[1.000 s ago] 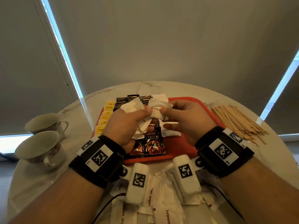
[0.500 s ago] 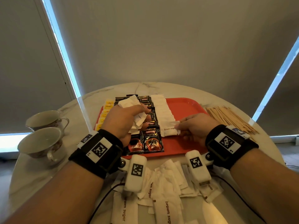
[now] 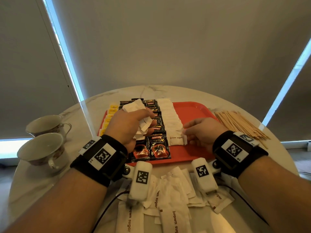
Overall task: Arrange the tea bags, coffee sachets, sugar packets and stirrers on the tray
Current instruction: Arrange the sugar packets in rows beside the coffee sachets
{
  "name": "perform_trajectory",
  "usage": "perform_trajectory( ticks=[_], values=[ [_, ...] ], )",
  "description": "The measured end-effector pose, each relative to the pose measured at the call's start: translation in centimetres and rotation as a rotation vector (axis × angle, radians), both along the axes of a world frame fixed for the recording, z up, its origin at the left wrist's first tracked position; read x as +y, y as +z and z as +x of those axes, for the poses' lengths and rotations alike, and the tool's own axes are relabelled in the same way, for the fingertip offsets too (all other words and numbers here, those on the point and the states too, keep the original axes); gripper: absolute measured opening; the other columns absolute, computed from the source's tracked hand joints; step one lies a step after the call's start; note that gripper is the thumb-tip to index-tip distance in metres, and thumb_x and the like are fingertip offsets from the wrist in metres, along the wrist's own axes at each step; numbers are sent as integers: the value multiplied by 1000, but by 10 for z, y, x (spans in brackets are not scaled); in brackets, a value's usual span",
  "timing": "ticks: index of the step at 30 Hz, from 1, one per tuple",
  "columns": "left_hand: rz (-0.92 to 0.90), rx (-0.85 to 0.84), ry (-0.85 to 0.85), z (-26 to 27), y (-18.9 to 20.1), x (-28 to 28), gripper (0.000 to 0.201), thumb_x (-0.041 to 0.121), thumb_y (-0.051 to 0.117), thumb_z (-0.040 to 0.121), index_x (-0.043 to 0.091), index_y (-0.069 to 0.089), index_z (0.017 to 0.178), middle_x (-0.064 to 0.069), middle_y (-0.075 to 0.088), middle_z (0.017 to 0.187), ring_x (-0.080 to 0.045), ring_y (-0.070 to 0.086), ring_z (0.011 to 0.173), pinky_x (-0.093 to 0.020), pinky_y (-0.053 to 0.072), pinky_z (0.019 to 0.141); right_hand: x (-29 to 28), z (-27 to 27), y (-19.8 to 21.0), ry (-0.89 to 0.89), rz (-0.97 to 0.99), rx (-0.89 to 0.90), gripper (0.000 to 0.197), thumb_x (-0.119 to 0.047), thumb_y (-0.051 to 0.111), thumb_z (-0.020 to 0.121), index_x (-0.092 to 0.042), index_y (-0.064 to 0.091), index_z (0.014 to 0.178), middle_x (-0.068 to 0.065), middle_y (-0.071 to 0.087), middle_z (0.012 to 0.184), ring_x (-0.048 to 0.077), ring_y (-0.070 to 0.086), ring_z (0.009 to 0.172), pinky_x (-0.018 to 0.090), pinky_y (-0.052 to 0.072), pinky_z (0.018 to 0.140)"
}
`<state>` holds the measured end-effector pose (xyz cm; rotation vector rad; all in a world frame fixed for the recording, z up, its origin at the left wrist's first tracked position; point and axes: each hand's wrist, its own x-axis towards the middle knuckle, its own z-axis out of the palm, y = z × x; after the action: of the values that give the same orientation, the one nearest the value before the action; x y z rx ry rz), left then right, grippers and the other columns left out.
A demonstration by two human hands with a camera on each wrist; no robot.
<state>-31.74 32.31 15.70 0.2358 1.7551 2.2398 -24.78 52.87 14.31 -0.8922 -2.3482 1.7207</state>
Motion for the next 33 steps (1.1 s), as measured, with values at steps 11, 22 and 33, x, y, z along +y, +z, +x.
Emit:
perform_trajectory(
  ticks=[11, 22, 33],
  values=[
    [-26, -73, -10, 6, 0, 4, 7, 2, 65, 95, 7, 68, 99, -11, 77, 88, -21, 75, 69, -31, 58, 52, -21, 4, 6, 120, -79, 23, 22, -6, 64, 96, 10, 67, 111, 16, 59, 79, 20, 57, 62, 29, 47, 56],
    [-21, -78, -45, 7, 0, 4, 16, -3, 57, 95, 5, 68, 104, -11, 76, 86, -23, 76, 70, -31, 58, 51, -23, -3, 13, 177, -83, -134, 21, -14, 58, 103, 4, 69, 104, 4, 49, 66, 13, 45, 55, 20, 40, 49],
    [-78, -68, -400, 16, 3, 1, 41, -14, 45, 93, 9, 59, 124, -16, 75, 90, -29, 72, 74, -31, 56, 51, -40, -13, 22, 359, -93, 363, 10, -27, 78, 88, -19, 80, 93, 4, 77, 97, 20, 70, 91, 34, 56, 77]
  ],
)
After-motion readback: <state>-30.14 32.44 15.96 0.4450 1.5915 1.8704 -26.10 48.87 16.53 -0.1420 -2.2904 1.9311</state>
